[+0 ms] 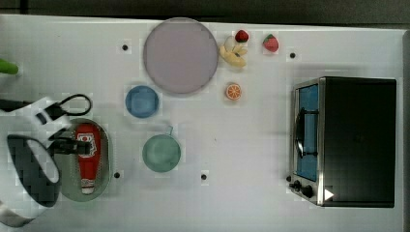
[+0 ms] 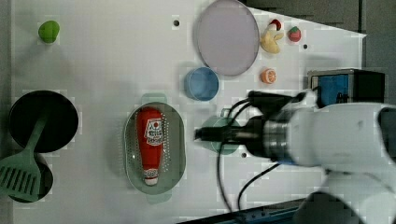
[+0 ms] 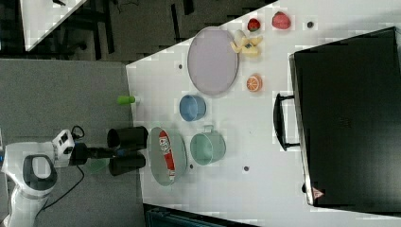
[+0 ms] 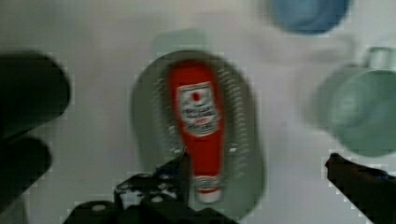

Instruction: Pick ketchup from strainer and place it on the table

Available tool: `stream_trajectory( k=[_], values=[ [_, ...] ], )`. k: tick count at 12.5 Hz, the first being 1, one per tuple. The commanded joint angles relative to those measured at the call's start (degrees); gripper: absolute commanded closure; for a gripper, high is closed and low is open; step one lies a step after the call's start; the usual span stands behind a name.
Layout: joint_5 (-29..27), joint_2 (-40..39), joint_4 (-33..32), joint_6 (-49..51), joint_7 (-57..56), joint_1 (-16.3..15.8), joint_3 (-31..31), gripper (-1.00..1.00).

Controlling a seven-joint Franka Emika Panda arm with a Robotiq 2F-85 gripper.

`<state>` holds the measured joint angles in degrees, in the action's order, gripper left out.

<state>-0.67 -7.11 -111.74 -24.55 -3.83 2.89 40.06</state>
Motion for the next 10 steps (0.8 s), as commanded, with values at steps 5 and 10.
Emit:
stream_trajectory(
  k=[5,10],
  values=[
    [5.5,-8.2,-8.2,-20.3,4.5,-0.8,2.0,-1.00],
    [6.8,-17.0,-14.2,-36.6,4.5,-0.9,1.6,-1.00]
  ],
)
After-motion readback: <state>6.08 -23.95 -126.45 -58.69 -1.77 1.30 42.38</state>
